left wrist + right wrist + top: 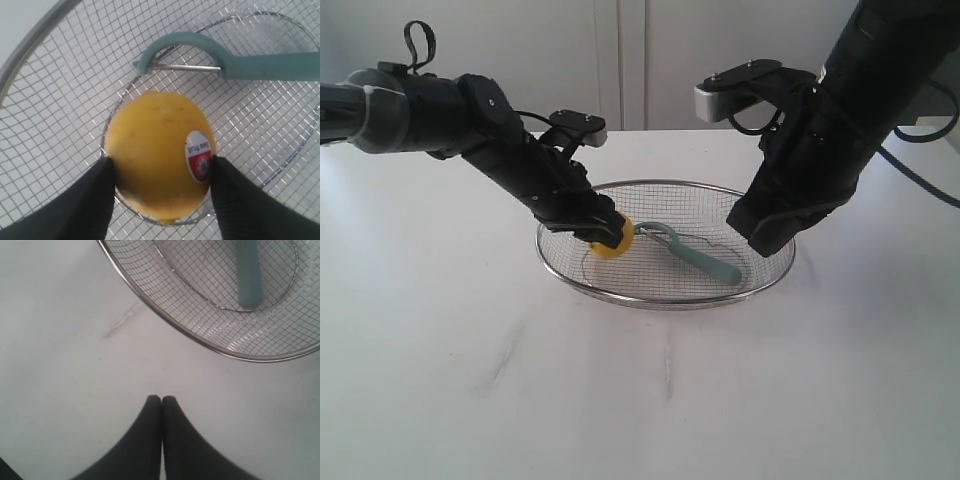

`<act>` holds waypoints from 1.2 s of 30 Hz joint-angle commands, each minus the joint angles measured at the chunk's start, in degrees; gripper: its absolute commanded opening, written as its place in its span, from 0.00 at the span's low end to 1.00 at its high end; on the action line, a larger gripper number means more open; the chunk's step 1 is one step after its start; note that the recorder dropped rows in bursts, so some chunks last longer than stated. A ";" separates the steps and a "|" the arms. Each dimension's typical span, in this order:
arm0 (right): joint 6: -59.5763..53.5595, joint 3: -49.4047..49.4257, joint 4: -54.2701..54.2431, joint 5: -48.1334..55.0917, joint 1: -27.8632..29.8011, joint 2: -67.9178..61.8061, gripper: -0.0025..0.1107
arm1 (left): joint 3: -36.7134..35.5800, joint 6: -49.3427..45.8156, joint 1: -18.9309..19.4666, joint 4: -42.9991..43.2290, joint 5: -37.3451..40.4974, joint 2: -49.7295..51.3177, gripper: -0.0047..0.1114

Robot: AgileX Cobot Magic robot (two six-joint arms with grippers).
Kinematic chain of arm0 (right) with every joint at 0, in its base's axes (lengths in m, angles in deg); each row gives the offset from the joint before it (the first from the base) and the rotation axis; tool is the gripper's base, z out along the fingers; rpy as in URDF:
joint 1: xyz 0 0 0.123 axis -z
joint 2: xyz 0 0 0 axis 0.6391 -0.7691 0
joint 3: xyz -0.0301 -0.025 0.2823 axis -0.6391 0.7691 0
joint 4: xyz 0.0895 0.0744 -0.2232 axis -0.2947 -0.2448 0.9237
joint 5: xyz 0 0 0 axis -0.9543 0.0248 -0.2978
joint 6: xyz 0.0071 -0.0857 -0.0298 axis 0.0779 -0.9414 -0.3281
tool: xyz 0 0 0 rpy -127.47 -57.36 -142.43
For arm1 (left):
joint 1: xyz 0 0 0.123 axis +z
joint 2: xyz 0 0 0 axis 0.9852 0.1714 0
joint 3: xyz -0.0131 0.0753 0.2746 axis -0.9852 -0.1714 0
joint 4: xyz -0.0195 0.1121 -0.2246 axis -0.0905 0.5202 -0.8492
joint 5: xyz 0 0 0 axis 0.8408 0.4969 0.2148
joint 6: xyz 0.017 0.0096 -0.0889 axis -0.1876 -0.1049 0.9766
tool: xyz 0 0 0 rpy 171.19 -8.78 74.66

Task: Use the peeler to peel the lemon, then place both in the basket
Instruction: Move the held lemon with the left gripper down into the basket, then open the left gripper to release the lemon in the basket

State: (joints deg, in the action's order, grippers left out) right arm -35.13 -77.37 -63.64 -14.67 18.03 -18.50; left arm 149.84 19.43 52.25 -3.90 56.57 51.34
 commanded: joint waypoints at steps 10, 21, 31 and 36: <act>-0.06 0.18 0.30 0.12 0.06 0.54 0.02 | 0.42 0.08 -0.21 -1.52 0.40 0.39 0.05; -0.06 0.18 0.30 0.12 0.06 0.54 0.02 | 0.42 -1.18 -0.21 -2.33 0.29 0.39 0.95; -0.06 0.18 0.30 0.12 0.06 0.54 0.02 | 0.42 -1.18 -0.21 -2.94 0.40 0.39 0.94; -0.06 0.18 0.30 0.12 0.06 0.54 0.02 | 0.42 -1.18 -0.21 -2.94 0.40 -0.09 0.94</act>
State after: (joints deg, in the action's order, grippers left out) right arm -35.13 -77.37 -63.64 -14.67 18.03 -18.50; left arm 149.97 18.48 52.25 -5.91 56.20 52.11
